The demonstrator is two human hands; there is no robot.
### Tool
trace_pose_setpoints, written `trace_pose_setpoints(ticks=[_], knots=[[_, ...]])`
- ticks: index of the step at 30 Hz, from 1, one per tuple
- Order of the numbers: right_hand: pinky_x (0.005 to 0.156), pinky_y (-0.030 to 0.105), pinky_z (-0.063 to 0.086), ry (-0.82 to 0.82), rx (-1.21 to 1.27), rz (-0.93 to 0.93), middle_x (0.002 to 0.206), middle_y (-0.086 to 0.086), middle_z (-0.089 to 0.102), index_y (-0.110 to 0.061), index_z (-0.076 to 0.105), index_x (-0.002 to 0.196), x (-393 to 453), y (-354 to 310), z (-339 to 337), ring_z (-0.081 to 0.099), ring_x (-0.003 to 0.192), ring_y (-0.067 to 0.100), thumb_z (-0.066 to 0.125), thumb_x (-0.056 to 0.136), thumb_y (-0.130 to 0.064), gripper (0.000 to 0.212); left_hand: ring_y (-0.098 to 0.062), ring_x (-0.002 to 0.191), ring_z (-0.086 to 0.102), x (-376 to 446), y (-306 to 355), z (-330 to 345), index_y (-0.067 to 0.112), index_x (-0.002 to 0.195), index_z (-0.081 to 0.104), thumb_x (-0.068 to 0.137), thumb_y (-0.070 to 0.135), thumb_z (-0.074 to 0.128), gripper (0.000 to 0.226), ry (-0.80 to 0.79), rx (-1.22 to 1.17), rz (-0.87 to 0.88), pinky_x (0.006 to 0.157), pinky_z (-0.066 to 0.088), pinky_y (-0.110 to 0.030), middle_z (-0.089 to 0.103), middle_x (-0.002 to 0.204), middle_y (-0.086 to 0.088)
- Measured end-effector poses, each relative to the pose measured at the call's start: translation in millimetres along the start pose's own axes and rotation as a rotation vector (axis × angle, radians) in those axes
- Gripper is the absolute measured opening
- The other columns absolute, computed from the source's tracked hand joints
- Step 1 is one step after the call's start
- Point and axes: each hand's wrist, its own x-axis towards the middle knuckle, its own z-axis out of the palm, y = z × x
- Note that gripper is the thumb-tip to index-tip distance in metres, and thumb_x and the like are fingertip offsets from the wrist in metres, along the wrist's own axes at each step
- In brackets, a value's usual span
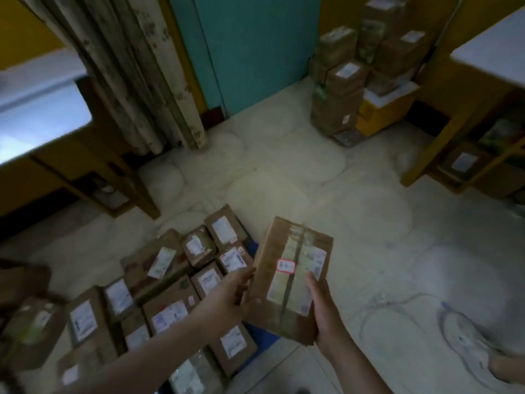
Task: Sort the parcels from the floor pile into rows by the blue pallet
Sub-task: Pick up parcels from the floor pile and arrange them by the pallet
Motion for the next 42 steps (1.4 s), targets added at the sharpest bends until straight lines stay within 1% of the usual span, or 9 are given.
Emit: trace_pose_setpoints(ticks=[3,6,9,15,21,26,29,38,42], knots=[[0.095,0.051,0.053,0.074,-0.017,0.030,0.124,-0.001,0.067,-0.041,0.047,0.138,57.6,72.0,-12.5,0.066,0.109,0.025,0.069,0.053,-0.082,0.097,-0.011,0.125,0.043,52.7,-81.3,32.7,0.061,0.138,0.028,0.095,0.050,0.049,0.049,0.000,0.087,0.003,0.107,0.045,-0.037,0.038,0.131,0.013],[0.097,0.048,0.051,0.121,-0.030,0.041,0.134,0.001,0.059,-0.037,0.038,0.145,107.0,140.6,-25.8,0.061,0.114,0.024,0.055,0.068,-0.077,0.088,-0.013,0.121,0.045,94.0,-157.9,64.8,0.056,0.148,0.015,0.097,0.052,0.043,0.058,-0.031,0.144,-0.075,0.106,0.044,-0.033,0.038,0.135,0.005],[0.099,0.048,0.049,0.142,-0.064,0.068,0.139,0.004,0.055,-0.032,0.034,0.148,154.2,202.3,-38.1,0.058,0.116,0.023,0.045,0.084,-0.070,0.075,-0.001,0.103,0.053,126.3,-223.0,82.6,0.035,0.148,0.031,0.097,0.039,0.054,0.057,0.007,0.141,-0.104,0.084,0.044,-0.012,0.053,0.122,0.011],[0.102,0.049,0.047,0.194,-0.210,0.105,0.138,0.006,0.054,-0.023,0.036,0.146,231.1,294.1,-58.2,0.058,0.115,0.025,0.040,0.100,-0.052,0.054,-0.011,0.097,0.063,180.9,-314.4,105.7,0.024,0.124,0.057,0.092,0.039,0.064,0.036,0.081,0.170,-0.079,0.073,0.050,-0.018,0.063,0.106,0.007],[0.099,0.055,0.049,0.305,-0.300,0.024,0.123,0.003,0.060,-0.026,0.049,0.130,258.9,329.5,-68.1,0.060,0.112,0.028,0.045,0.092,-0.056,0.049,-0.015,0.096,0.062,224.4,-324.6,127.2,0.027,0.128,0.060,0.092,0.046,0.061,0.040,0.137,0.145,0.007,0.076,0.052,-0.028,0.061,0.112,0.001],[0.098,0.047,0.051,0.319,-0.356,-0.043,0.114,-0.006,0.061,-0.034,0.048,0.119,244.5,330.6,-46.2,0.061,0.110,0.021,0.051,0.099,-0.041,0.021,-0.009,0.099,0.059,224.9,-331.1,107.9,0.030,0.131,0.058,0.099,0.033,0.054,0.032,0.122,0.158,-0.013,0.071,0.043,-0.016,0.063,0.118,0.008],[0.089,0.032,0.051,0.321,-0.456,-0.133,0.125,-0.003,0.060,-0.022,0.049,0.130,241.8,334.3,-27.7,0.059,0.111,0.016,0.056,0.099,-0.031,0.032,-0.011,0.107,0.058,219.4,-345.2,94.4,0.027,0.137,0.052,0.100,0.023,0.051,0.038,0.112,0.190,-0.065,0.082,0.044,-0.023,0.061,0.126,0.005],[0.098,0.048,0.052,0.301,-0.461,-0.052,0.126,-0.014,0.053,-0.027,0.045,0.141,259.1,364.7,-9.7,0.059,0.116,0.021,0.059,0.097,-0.031,0.046,-0.021,0.115,0.053,227.8,-367.9,76.9,0.017,0.150,0.039,0.099,0.033,0.050,0.054,0.002,0.297,-0.186,0.084,0.039,-0.022,0.043,0.149,-0.008],[0.095,0.049,0.053,0.331,-0.494,-0.032,0.142,0.000,0.050,-0.022,0.040,0.145,260.2,368.6,-7.9,0.059,0.116,0.023,0.057,0.097,-0.034,0.052,-0.022,0.129,0.047,221.8,-375.7,74.3,0.020,0.150,0.038,0.100,0.029,0.047,0.052,0.039,0.337,-0.146,0.097,0.042,-0.027,0.039,0.151,-0.004]])
